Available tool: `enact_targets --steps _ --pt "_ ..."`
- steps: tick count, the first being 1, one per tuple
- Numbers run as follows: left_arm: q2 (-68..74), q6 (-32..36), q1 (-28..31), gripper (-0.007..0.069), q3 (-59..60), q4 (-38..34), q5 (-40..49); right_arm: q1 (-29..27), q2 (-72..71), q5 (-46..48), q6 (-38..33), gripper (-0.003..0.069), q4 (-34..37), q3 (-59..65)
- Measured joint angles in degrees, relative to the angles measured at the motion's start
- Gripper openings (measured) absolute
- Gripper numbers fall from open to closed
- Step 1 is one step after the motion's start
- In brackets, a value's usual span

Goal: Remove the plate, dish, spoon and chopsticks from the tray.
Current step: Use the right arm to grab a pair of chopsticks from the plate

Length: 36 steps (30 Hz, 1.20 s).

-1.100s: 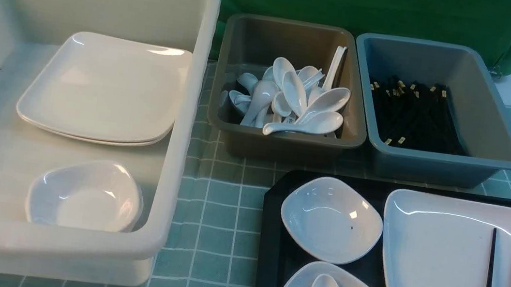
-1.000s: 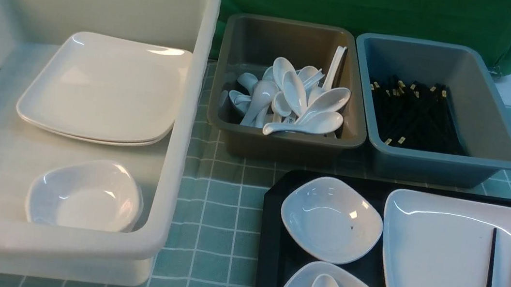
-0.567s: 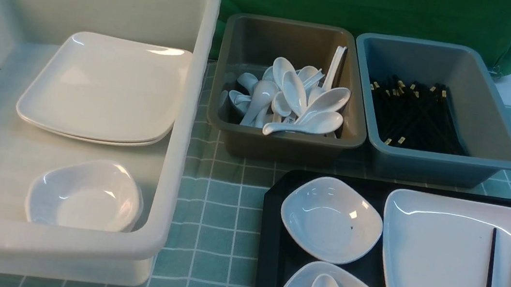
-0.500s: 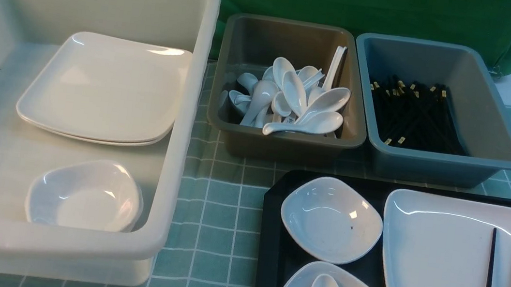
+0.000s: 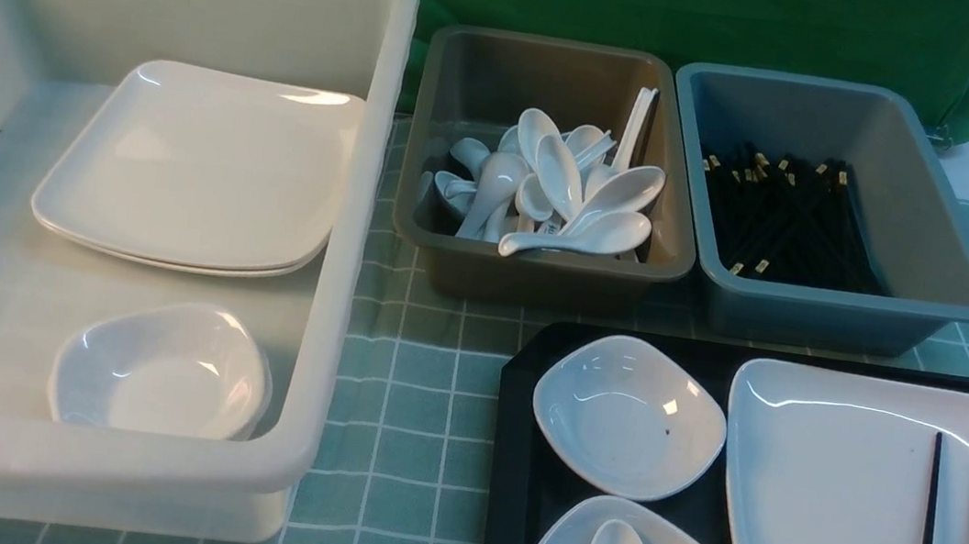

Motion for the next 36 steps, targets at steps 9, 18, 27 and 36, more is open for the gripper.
enact_targets --steps 9,18,27,36 --pt "5.7 -26.1 0.0 0.0017 -23.1 28.5 14.3 0.0 0.0 -23.8 14.6 0.0242 7.0 0.0" --pt "32.5 -3.8 0.0 0.0017 -53.7 26.7 64.0 0.0 0.0 -42.7 1.5 0.0239 9.0 0.0" --pt "54.4 16.3 -0.4 0.0004 -56.3 10.2 83.0 0.0 0.1 -36.9 -1.0 0.0192 17.1 -0.1" --pt "58.4 14.7 -15.6 0.0001 -56.0 14.2 78.0 0.2 22.7 13.6 -1.8 0.0026 16.7 -26.3"
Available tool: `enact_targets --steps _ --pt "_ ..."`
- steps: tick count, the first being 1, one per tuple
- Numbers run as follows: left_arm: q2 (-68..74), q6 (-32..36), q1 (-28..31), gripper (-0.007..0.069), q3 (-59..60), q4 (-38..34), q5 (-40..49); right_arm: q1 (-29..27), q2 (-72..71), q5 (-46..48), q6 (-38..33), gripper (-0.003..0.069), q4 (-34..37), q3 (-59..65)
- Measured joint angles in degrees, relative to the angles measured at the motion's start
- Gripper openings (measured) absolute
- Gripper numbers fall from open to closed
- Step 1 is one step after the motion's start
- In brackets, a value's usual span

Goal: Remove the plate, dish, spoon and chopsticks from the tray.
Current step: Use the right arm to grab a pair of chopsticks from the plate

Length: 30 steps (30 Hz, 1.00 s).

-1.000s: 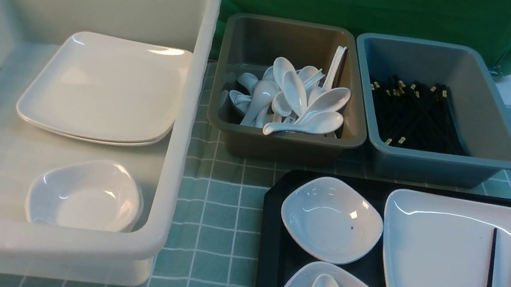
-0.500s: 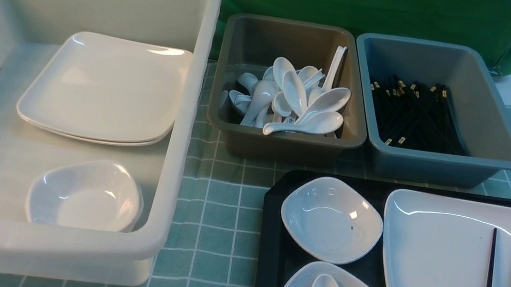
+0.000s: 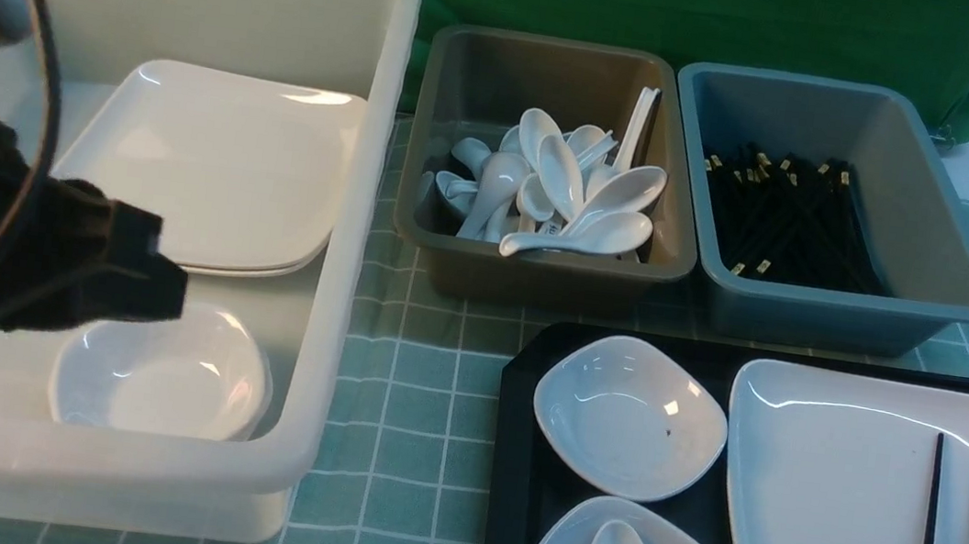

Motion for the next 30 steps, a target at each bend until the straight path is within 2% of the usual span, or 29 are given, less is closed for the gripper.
enact_targets --steps 2,4,6,9,12,15,17,18,19,22,26,30 --pt "2.3 -3.4 -7.7 0.0001 0.0 3.3 -0.6 0.0 11.9 13.7 -4.5 0.0022 -1.9 -10.5" --pt "4.5 -6.8 -13.1 0.0 0.0 6.8 -0.6 0.0 21.1 22.9 -6.6 0.002 -3.3 -15.6" --pt "6.8 -11.7 -21.5 0.0 0.0 11.6 -0.6 0.0 30.5 29.9 -9.1 0.002 -4.7 -20.3" --pt "8.1 -15.9 -27.9 0.0 0.0 14.7 -1.2 0.0 40.1 32.3 -9.2 0.0019 -5.9 -23.4" --pt "8.6 -18.0 -33.0 0.0 0.0 15.1 -2.9 0.0 46.8 32.4 -5.9 0.0022 -7.8 -25.4" --pt "8.8 -19.2 -35.7 0.0 0.0 15.3 -3.5 0.0 53.6 32.2 -1.8 0.0063 -10.9 -26.3" --pt "8.8 -19.9 -37.1 0.0 0.0 15.4 -3.7 0.0 58.5 31.7 2.8 0.0203 -15.3 -26.5" --pt "8.8 -19.9 -37.1 0.0 0.0 15.4 -3.7 0.0 59.2 31.5 3.2 0.0234 -15.6 -26.5" --pt "8.8 -20.0 -37.1 0.0 0.0 15.8 -3.8 0.0 62.1 29.9 6.4 0.0407 -18.3 -26.5" --pt "8.8 -20.0 -37.1 0.0 0.0 16.6 -4.0 0.0 65.8 25.6 9.4 0.0622 -19.8 -26.5" --pt "8.8 -20.1 -37.1 0.0 0.0 17.0 -4.6 0.0 69.4 21.0 11.3 0.0681 -19.8 -26.5" --pt "8.8 -20.1 -37.1 0.0 0.0 17.3 -4.7 0.0 71.8 19.0 13.1 0.0676 -19.9 -26.6"
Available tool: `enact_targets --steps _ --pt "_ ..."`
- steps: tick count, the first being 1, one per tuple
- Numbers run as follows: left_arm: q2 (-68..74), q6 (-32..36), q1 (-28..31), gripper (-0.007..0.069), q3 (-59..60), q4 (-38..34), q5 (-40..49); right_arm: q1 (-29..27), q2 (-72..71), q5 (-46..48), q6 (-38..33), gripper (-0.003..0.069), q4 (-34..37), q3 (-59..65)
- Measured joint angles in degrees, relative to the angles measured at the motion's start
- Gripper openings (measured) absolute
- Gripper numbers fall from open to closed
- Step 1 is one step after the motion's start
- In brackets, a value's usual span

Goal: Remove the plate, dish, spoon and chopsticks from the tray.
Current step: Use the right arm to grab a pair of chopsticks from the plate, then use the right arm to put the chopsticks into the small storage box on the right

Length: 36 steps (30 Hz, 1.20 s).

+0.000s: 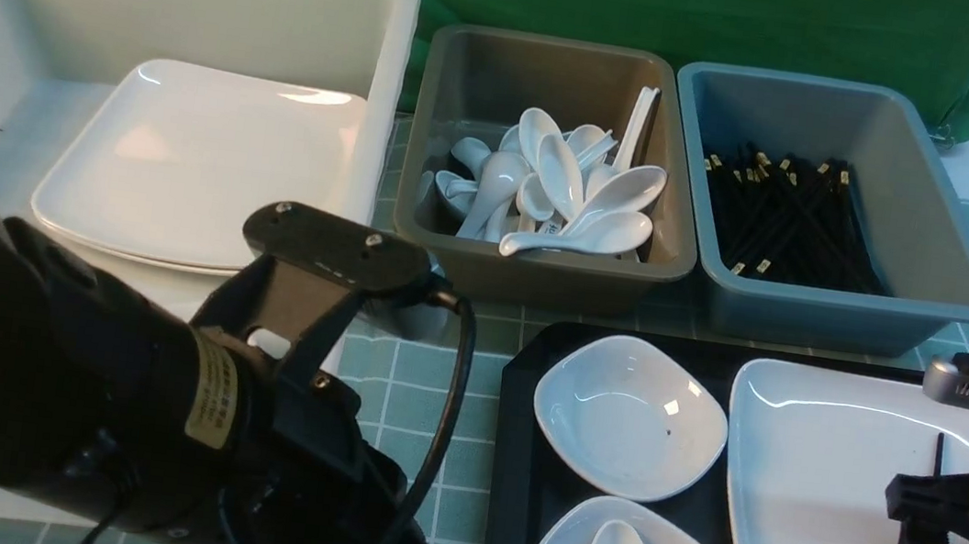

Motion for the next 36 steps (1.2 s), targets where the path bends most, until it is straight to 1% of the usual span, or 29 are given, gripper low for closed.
enact_targets --steps 4,5,7,8,9,11,14,15,20,24,26,30,36 --pt "0.0 0.0 0.0 0.0 0.0 0.1 0.0 0.0 3.2 -1.0 1.2 0.0638 0.0 0.0" --pt "0.0 0.0 0.0 0.0 0.0 0.2 0.0 0.0 3.7 -0.9 1.2 0.0618 0.2 -0.1" --pt "0.0 0.0 0.0 0.0 0.0 0.2 0.0 0.0 3.9 -0.9 1.2 0.0536 0.5 -0.4" --pt "0.0 0.0 0.0 0.0 0.0 0.2 0.0 0.1 3.9 -0.9 1.2 0.0525 0.5 -0.4" --pt "0.0 0.0 0.0 0.0 0.0 0.2 -0.2 0.1 3.9 -1.0 0.9 0.041 0.6 -0.4" --pt "0.0 0.0 0.0 0.0 0.0 0.2 -0.4 0.1 3.9 -1.3 0.7 0.0221 0.5 -0.4" --pt "0.0 0.0 0.0 0.0 0.0 0.2 -0.8 0.1 3.8 -1.4 0.7 0.0094 0.2 -0.4" --pt "0.0 0.0 0.0 0.0 0.0 0.2 -1.3 0.1 3.4 -1.5 0.7 0.007 0.2 -0.4" --pt "0.0 0.0 0.0 0.0 0.0 0.2 -3.0 0.1 -0.6 -1.3 -2.3 0.0069 2.4 -0.4" --pt "0.0 -0.2 0.0 0.0 0.0 0.2 -4.7 0.1 -8.7 -0.8 -6.1 0.0069 8.3 -0.9" --pt "0.0 -0.2 0.0 0.0 0.0 0.2 -5.6 0.1 -10.9 0.4 -7.0 0.0069 9.9 -3.4" --pt "0.0 -0.2 0.0 0.0 0.0 0.2 -6.4 0.1 -8.9 4.0 -7.9 0.0069 11.2 -16.6" --pt "0.0 -1.0 0.0 0.0 0.0 0.2 -6.5 0.1 2.7 12.4 -9.7 0.0069 14.1 -36.4"
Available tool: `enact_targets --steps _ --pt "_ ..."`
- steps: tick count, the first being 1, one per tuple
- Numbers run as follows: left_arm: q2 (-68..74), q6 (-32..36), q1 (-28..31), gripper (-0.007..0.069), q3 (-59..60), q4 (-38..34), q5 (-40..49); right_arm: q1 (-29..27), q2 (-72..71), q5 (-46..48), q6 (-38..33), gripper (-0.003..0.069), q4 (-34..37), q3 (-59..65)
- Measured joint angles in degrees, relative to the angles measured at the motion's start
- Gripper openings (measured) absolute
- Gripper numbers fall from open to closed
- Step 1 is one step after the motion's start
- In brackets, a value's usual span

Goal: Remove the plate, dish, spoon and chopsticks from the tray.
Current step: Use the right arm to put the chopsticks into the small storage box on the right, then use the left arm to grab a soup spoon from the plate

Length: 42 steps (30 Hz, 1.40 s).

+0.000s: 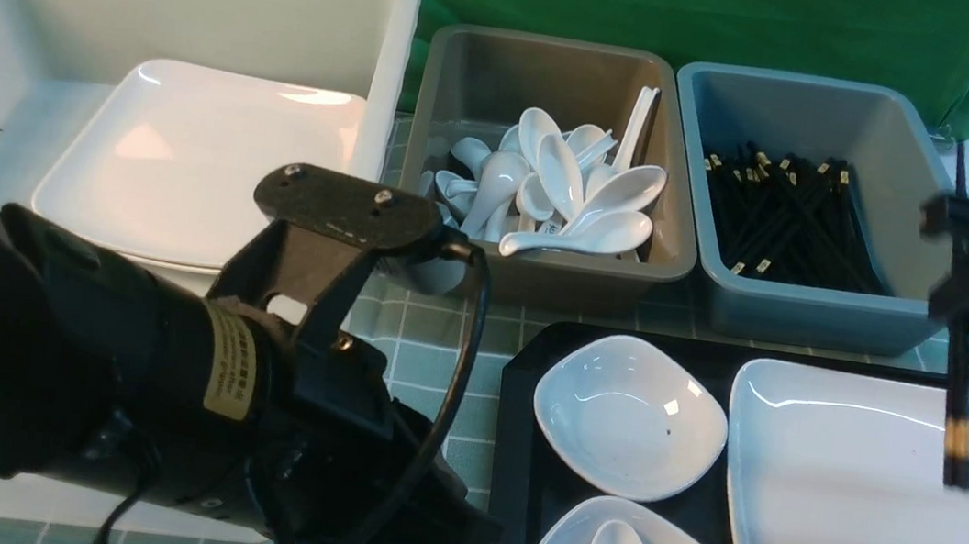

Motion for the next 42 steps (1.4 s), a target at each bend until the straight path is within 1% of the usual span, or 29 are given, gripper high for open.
enact_targets --steps 4,7,8,10,13,14,15,16,18,21,22,23,24,25,26,27,28,29,30,31,32,33,34,35,36,37,38,40,42 --pt "0.0 0.0 0.0 0.0 0.0 -0.4 0.5 -0.1 9.4 4.9 -0.1 0.0069 2.6 -13.0" --pt "0.0 0.0 0.0 0.0 0.0 -1.3 0.9 -0.9 16.3 7.2 0.4 0.0069 5.3 -23.8" --pt "0.0 0.0 0.0 0.0 0.0 -1.3 0.9 -1.1 16.9 7.2 0.5 0.0069 5.8 -25.6" --pt "0.0 -0.2 0.0 0.0 0.0 -1.8 1.5 -2.5 24.0 7.3 2.4 0.0069 8.2 -36.6" --pt "0.0 -1.1 0.0 0.0 0.0 -2.1 2.8 -4.0 32.8 7.2 4.8 0.0069 8.9 -49.0" --pt "0.0 -1.2 0.0 0.0 0.0 -2.2 2.9 -4.0 33.9 7.1 5.0 0.0069 8.9 -49.7" --pt "0.0 -1.3 0.0 0.0 0.0 -2.2 3.4 -4.4 37.8 6.8 5.8 0.0069 8.8 -54.5" --pt "0.0 -1.3 0.0 0.0 0.0 -2.2 3.6 -4.5 39.5 6.8 6.1 0.0069 8.7 -56.4" --pt "0.0 -1.5 0.0 0.0 0.0 -2.2 3.6 -4.5 42.4 6.7 6.3 0.0069 8.6 -59.1" --pt "0.0 -1.6 0.0 0.0 0.0 -2.2 3.6 -4.5 44.5 6.8 6.4 0.009 8.6 -60.0" --pt "0.0 -1.6 0.0 0.0 0.0 -2.2 3.6 -4.3 45.8 7.7 6.4 0.0158 8.3 -60.2" --pt "0.0 -1.6 0.0 0.0 0.0 -2.2 3.6 -4.3 45.9 7.8 6.4 0.0182 8.2 -60.2" --pt "0.0 -1.6 0.0 0.0 0.0 -2.2 3.6 -4.3 46.3 8.7 6.6 0.0253 7.5 -60.2" --pt "0.0 -1.6 0.0 0.0 0.0 -2.3 3.6 -4.1 46.3 9.0 6.7 0.0403 6.1 -60.2" --pt "0.0 -1.6 0.0 0.0 0.0 -2.3 3.6 -4.1 46.2 9.0 6.7 0.0467 5.8 -60.2" --pt "0.1 -1.6 0.0 0.0 0.0 -2.3 3.6 -4.1 46.2 9.0 6.6 0.0482 5.6 -60.2" --pt "0.6 -1.6 0.0 0.0 0.0 -2.3 3.3 -4.1 45.2 9.1 5.8 0.0568 4.9 -60.2" --pt "1.0 -1.7 0.0 0.0 -0.1 -2.3 3.3 -4.1 44.5 9.1 5.0 0.0588 4.6 -60.2" --pt "1.3 -1.7 0.0 0.0 -0.2 -2.4 3.5 -4.1 44.1 9.1 4.9 0.0588 4.5 -60.2" --pt "3.4 -1.6 0.0 0.0 -1.3 -2.5 4.3 -4.2 41.2 9.1 3.4 0.0531 4.1 -60.1" --pt "3.7 -1.5 0.0 0.0 -1.7 -2.6 4.6 -4.2 40.9 9.1 3.4 0.0531 4.1 -60.1" --pt "5.5 -1.1 0.0 0.0 -2.6 -2.7 5.1 -4.2 38.5 9.1 2.2 0.0461 3.9 -59.7" --pt "8.3 -0.4 0.0 0.0 -4.7 -3.0 5.7 -4.4 34.2 9.1 0.2 0.0301 3.6 -58.2" --pt "10.9 0.0 0.0 0.0 -6.7 -3.5 6.3 -4.4 30.0 9.1 -0.8 0.0195 3.1 -56.0" --pt "13.3 0.1 0.0 0.0 -8.9 -4.2 6.7 -4.4 26.2 9.2 -1.5 0.0113 2.0 -52.9" --pt "16.2 0.6 0.0 0.0 -10.7 -5.2 7.6 -4.4 21.5 9.2 -2.0 0.0071 0.8 -49.8" --pt "16.7 0.9 0.0 0.0 -11.5 -5.4 8.0 -4.4 20.7 9.2 -2.0 0.0071 0.5 -49.1" --pt "20.6 1.9 -0.1 0.0 -14.0 -6.7 9.7 -4.4 14.5 9.2 -2.4 0.0044 -2.1 -42.9" --pt "26.6 3.1 -1.7 0.0001 -18.3 -7.6 12.0 -4.5 5.9 9.2 -3.5 0.0028 -6.1 -31.0"
